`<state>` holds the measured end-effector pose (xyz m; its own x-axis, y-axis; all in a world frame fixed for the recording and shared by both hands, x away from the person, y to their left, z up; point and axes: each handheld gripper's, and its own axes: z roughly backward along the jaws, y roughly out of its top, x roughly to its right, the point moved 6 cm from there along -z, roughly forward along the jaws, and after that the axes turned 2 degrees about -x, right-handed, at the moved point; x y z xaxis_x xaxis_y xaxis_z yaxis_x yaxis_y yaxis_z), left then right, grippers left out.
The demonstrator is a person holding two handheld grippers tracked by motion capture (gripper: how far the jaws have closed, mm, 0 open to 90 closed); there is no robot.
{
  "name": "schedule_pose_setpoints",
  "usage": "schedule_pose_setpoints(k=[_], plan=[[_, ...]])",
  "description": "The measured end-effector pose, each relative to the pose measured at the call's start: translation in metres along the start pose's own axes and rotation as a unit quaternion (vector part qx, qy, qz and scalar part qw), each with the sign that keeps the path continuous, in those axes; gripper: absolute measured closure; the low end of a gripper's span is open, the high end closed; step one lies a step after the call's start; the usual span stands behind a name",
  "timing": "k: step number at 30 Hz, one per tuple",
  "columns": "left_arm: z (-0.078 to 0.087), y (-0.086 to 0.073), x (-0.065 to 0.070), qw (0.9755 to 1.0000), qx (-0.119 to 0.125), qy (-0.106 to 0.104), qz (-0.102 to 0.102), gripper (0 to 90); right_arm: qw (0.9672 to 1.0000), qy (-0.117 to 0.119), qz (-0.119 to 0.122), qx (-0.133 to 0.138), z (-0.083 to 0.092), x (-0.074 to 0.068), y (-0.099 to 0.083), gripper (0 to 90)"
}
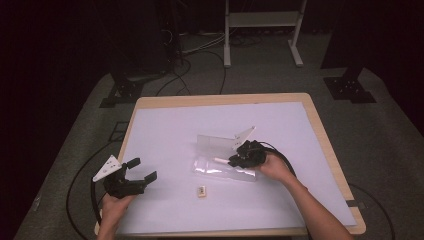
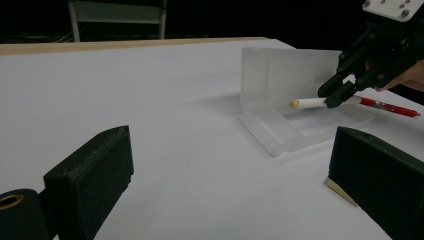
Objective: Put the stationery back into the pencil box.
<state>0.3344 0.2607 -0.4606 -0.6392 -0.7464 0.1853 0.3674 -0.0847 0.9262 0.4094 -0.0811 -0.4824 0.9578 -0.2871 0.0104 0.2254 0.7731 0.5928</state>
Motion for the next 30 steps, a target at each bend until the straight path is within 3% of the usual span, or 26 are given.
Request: schedule_pose_setpoints(k=[8,30], plan=[[0.0,0.0,0.0,1.0,-0.001,0.0,-0.001,3.6,1.0,-0.002,0.007,-0.005,-0.006,0.001,-0.001,78.1],[0.001,0.001,0.0,1.0,0.002,0.001,-0.001,3.6,0.9997,0.005,-0.005,-0.022,-0.019,0.003,-0.008,78.0]])
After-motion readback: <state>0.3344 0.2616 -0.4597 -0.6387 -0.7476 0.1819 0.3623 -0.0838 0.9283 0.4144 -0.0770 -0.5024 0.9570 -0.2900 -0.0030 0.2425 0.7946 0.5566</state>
